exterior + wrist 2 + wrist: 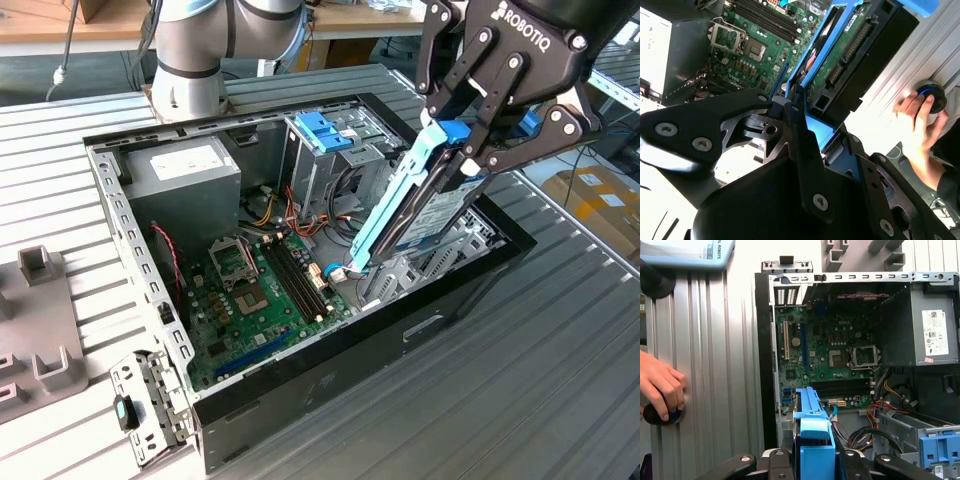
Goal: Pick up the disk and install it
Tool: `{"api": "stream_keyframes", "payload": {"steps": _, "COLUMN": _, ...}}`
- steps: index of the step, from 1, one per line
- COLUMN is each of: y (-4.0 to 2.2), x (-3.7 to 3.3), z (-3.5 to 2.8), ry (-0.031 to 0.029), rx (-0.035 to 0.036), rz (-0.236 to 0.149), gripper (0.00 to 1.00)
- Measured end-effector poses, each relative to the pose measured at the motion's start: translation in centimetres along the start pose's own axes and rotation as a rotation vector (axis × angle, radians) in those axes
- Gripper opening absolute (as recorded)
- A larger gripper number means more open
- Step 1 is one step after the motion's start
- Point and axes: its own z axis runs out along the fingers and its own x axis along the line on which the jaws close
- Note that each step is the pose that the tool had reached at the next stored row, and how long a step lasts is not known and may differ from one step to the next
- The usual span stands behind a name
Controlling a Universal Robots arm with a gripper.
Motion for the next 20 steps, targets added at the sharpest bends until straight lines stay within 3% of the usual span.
{"api": "stream_keyframes", "payload": {"steps": 20, "y": -1.66, "x": -0.02, "z": 0.17, "ry": 0.0000, "rx": 0.0000, "rz": 0.000, "gripper": 0.37}}
